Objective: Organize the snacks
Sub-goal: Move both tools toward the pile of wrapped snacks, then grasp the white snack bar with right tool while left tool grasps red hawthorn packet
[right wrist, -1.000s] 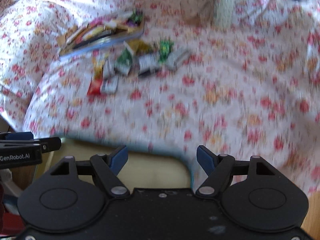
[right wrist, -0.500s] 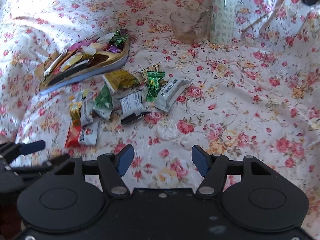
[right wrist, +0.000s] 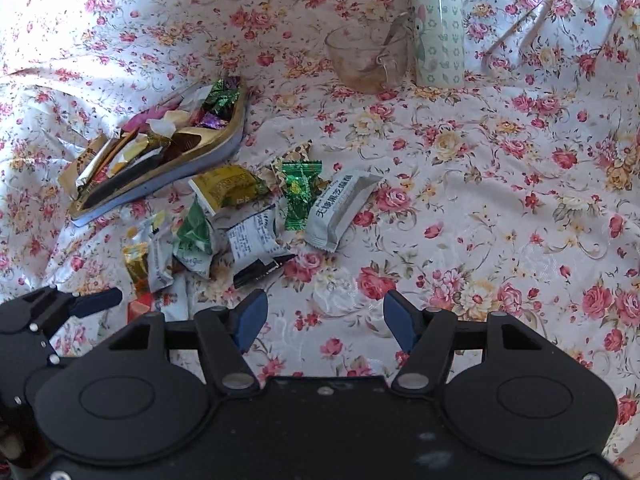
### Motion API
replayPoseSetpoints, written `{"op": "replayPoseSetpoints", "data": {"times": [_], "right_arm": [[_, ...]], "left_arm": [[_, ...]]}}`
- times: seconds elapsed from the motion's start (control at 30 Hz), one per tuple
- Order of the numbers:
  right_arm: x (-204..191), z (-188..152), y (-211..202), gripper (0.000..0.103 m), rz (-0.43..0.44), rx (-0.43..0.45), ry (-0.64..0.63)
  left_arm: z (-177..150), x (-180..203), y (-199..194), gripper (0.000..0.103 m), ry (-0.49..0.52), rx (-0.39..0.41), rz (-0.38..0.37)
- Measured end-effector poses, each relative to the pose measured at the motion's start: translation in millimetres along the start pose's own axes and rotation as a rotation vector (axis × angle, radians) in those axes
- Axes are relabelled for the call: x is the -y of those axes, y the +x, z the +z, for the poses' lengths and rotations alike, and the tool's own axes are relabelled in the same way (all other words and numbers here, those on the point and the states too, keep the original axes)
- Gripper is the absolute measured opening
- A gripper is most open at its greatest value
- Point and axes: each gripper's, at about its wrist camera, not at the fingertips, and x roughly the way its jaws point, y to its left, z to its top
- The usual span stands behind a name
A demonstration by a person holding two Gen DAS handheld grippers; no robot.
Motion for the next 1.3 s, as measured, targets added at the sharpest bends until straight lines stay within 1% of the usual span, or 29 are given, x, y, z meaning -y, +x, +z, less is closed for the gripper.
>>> {"op": "replayPoseSetpoints", "data": {"times": [0.07,0.17,0.2,0.23,0.3,0.4,0.47,0.57,0.7,0.73,0.8,0.87,0.97,1.03,1.1,1.17,1.3], "right_arm": [[-0.3,-2.3,3.4,0.068,0.002,-0.01,-0.01],[-0.3,-5.4,8.7,0.068,0.013,-0.023,-0.009],[-0.4,-6.6,10.3,0.068,0.014,-0.026,-0.007],[-0.6,-7.7,12.6,0.068,0.013,-0.033,-0.004],[-0.8,-9.9,16.9,0.068,0.005,-0.051,-0.001],[-3.1,-13.1,17.8,0.068,-0.006,-0.038,-0.017],[-3.2,-13.0,17.4,0.068,-0.008,-0.025,-0.01],[-0.9,-6.7,16.5,0.068,-0.012,0.018,0.022],[0.2,10.7,21.6,0.068,-0.021,0.088,0.049],[0.5,16.5,24.3,0.067,-0.028,0.099,0.055],[-0.3,26.9,31.5,0.059,-0.044,0.106,0.066],[0.5,36.5,39.9,0.055,-0.05,0.1,0.073],[0.3,44.3,49.8,0.052,-0.062,0.094,0.075],[-1.4,44.7,56.1,0.05,-0.084,0.093,0.056],[-0.5,43.9,61.3,0.04,-0.114,0.079,0.045],[3.4,40.1,59.2,0.032,-0.12,0.091,0.044],[18.3,31.4,47.7,0.031,-0.141,0.087,0.066]], "left_arm": [[2.6,-4.7,4.9,0.074,-0.037,-0.005,-0.023],[5.4,-18.1,13.0,0.075,-0.144,-0.031,-0.086],[5.7,-21.3,15.0,0.078,-0.17,-0.033,-0.101],[5.8,-21.2,16.4,0.08,-0.17,-0.032,-0.103],[4.9,-16.5,17.0,0.082,-0.17,-0.027,-0.085],[3.7,-12.3,18.5,0.087,-0.193,-0.017,-0.066],[5.3,-12.9,19.5,0.087,-0.212,-0.024,-0.062],[5.4,-11.8,20.2,0.088,-0.218,-0.02,-0.052],[4.8,-11.9,20.2,0.088,-0.222,-0.015,-0.049],[5.0,-11.8,20.2,0.088,-0.223,-0.015,-0.048],[5.2,-11.2,20.2,0.088,-0.223,-0.015,-0.044],[5.0,-11.1,20.2,0.088,-0.224,-0.015,-0.044],[4.8,-10.8,20.1,0.088,-0.224,-0.014,-0.044],[4.8,-10.8,20.2,0.088,-0.224,-0.015,-0.044],[5.4,-11.0,20.5,0.088,-0.225,-0.018,-0.045],[5.6,-11.2,20.5,0.088,-0.225,-0.019,-0.045],[4.8,-11.2,20.5,0.088,-0.225,-0.017,-0.045]]}}
